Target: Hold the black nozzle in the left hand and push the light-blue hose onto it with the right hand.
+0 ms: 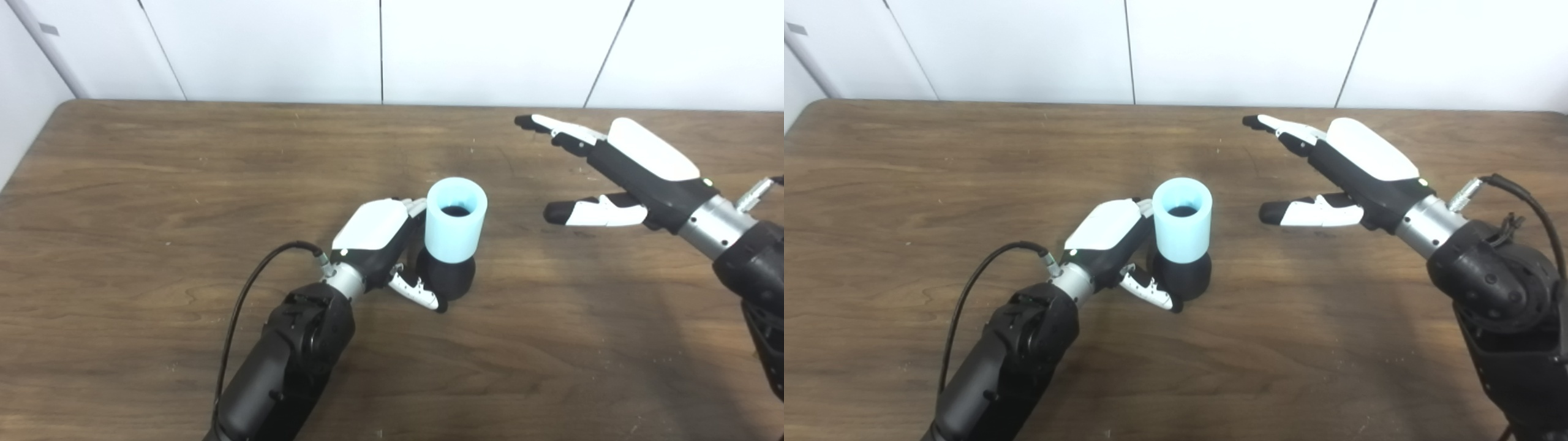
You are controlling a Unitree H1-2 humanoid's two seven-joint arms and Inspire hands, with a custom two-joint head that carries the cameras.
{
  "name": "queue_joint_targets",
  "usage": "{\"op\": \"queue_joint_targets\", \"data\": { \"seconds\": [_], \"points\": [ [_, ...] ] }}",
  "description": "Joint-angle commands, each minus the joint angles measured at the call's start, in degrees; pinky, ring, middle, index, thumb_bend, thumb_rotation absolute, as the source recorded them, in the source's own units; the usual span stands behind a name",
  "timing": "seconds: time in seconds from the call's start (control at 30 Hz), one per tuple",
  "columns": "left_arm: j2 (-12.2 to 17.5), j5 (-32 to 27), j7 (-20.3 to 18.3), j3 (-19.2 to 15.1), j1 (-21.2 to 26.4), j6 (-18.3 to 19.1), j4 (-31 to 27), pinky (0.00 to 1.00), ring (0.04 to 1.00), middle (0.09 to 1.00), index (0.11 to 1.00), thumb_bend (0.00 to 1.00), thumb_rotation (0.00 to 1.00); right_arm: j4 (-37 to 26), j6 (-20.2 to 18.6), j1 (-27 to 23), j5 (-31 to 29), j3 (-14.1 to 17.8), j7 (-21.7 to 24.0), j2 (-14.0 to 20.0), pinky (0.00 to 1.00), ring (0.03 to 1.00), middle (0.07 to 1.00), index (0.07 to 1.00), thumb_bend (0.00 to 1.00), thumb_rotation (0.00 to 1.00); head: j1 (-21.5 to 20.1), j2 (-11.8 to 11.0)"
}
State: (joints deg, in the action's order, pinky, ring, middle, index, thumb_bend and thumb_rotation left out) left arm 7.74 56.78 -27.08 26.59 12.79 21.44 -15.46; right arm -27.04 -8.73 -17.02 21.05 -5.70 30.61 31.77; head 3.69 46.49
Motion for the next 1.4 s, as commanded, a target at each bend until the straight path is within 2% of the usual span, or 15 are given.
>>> {"op": "queue_joint_targets", "data": {
  "seconds": [0.0,0.17,0.53,0.77,0.97,1.13,1.27,1.37],
  "points": [
    [1.77,1.80,-0.84,0.12,0.61,-0.08,1.36,1.00,0.979,0.957,0.942,1.00,0.16,0.03,1.75,-1.70,-0.12,0.85,-1.83,0.49,0.84,0.925,0.924,0.956,0.56,1.00,0.09,0.06],
    [2.77,0.05,-3.00,-1.15,1.32,0.79,-0.16,1.00,1.000,0.994,0.977,1.00,0.18,0.51,2.46,-1.44,-0.16,0.94,-2.13,0.66,0.84,0.923,0.919,0.956,0.56,1.00,0.46,-0.02],
    [6.29,-11.30,-12.19,-7.05,5.30,4.10,-3.60,1.00,1.000,1.000,0.998,1.00,0.25,2.01,2.21,-2.26,-0.24,1.08,-2.02,0.93,0.84,0.923,0.915,0.958,0.56,1.00,1.25,-0.25],
    [7.26,-16.03,-13.94,-10.99,5.70,5.42,-5.42,1.00,1.000,1.000,0.999,1.00,0.23,3.01,1.64,-2.97,-0.70,1.60,-1.92,1.23,0.85,0.923,0.917,0.960,0.56,1.00,1.19,-0.33],
    [7.04,-20.11,-12.59,-15.70,5.12,5.42,-8.47,1.00,1.000,1.000,0.994,1.00,0.21,4.16,1.69,-2.45,-0.96,1.70,-2.50,0.51,0.85,0.921,0.918,0.960,0.55,1.00,0.80,-0.36],
    [5.42,-29.24,-9.37,-22.56,3.62,5.37,-8.80,1.00,1.000,1.000,1.000,1.00,0.22,7.30,2.25,-2.19,-2.54,1.83,-3.99,-1.18,0.86,0.916,0.919,0.952,0.54,1.00,0.47,-0.51],
    [3.03,-39.01,-4.87,-30.43,2.38,5.32,-8.40,1.00,1.000,1.000,1.000,1.00,0.23,10.33,0.73,-2.29,-3.62,2.75,-6.57,-4.46,0.85,0.918,0.922,0.947,0.54,0.96,0.41,-0.62],
    [2.77,-42.62,-2.18,-32.70,2.07,5.14,-8.18,1.00,1.000,1.000,1.000,1.00,0.24,10.68,-0.52,-2.10,-3.81,3.33,-7.69,-6.21,0.84,0.918,0.922,0.945,0.53,0.95,0.40,-0.50]
  ]
}}
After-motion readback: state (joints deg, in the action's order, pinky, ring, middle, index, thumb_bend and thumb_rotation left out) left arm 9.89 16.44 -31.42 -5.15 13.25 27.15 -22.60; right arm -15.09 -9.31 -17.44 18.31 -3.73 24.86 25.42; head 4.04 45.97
